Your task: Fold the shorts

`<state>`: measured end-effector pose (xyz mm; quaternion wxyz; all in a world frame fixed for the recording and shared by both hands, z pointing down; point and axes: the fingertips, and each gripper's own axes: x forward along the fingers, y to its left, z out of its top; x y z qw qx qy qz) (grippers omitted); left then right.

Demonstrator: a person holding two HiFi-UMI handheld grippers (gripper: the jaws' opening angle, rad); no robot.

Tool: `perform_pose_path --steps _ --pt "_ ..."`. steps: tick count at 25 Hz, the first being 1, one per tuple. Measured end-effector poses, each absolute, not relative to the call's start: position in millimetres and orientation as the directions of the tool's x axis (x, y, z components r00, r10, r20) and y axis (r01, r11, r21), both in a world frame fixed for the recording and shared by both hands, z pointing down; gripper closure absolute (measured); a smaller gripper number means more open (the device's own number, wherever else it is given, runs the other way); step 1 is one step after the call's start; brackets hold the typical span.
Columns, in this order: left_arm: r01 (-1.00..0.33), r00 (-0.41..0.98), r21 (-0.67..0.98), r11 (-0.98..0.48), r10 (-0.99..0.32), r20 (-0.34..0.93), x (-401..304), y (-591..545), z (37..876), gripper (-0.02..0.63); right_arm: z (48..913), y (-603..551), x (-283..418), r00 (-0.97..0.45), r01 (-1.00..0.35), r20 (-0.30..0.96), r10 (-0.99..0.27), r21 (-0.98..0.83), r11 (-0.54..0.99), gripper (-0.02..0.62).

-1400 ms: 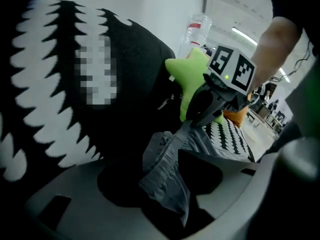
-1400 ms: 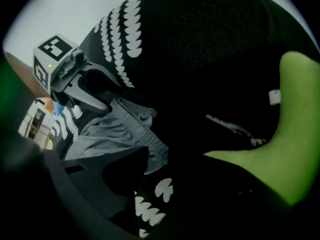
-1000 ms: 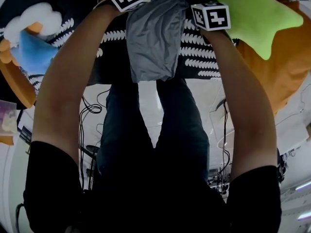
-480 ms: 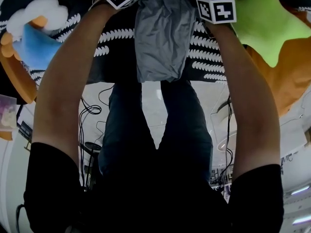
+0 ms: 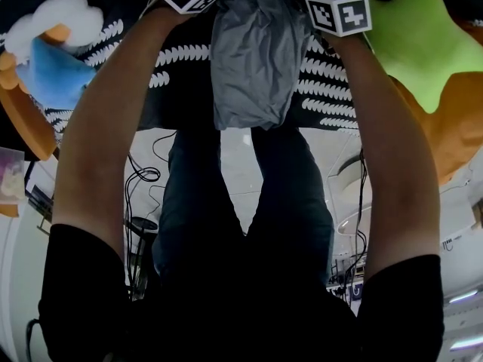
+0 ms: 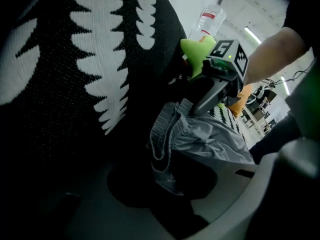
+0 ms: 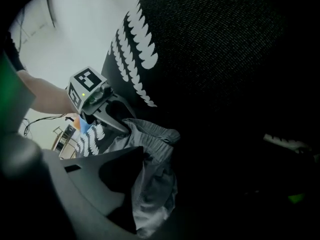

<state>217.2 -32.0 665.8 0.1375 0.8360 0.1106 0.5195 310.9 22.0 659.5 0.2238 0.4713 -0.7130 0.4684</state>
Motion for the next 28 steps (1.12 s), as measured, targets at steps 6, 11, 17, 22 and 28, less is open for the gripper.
perform_pose_path --steps 6,11,17,22,28 --pt "0.131 0.494 0.312 -0.941 0.335 0.802 229.0 -26.9 641.2 0.518 660.8 22.6 306.3 -0.474 -0.878 0.764 -0.438 -0.449 0.167 0.368" --pt "0.224 0.539 0.258 -0.940 0.340 0.771 237.0 -20.4 620.9 0.522 652.4 27.2 308.5 -0.507 -0.859 0.743 -0.438 -0.478 0.183 0.328" --pt "0.385 0.527 0.159 -0.909 0.358 0.771 239.2 1.8 578.5 0.522 634.3 41.0 306.6 -0.535 -0.842 0.729 -0.426 -0.499 0.205 0.381" --pt "0.488 0.500 0.198 -0.850 0.458 0.735 236.5 45.9 553.6 0.523 619.0 63.4 310.0 -0.512 -0.854 0.731 -0.451 -0.488 0.177 0.439" --pt "0.597 0.446 0.190 -0.780 0.519 0.729 229.9 103.6 526.5 0.523 601.8 114.9 300.9 -0.490 -0.863 0.737 -0.466 -0.485 0.140 0.428"
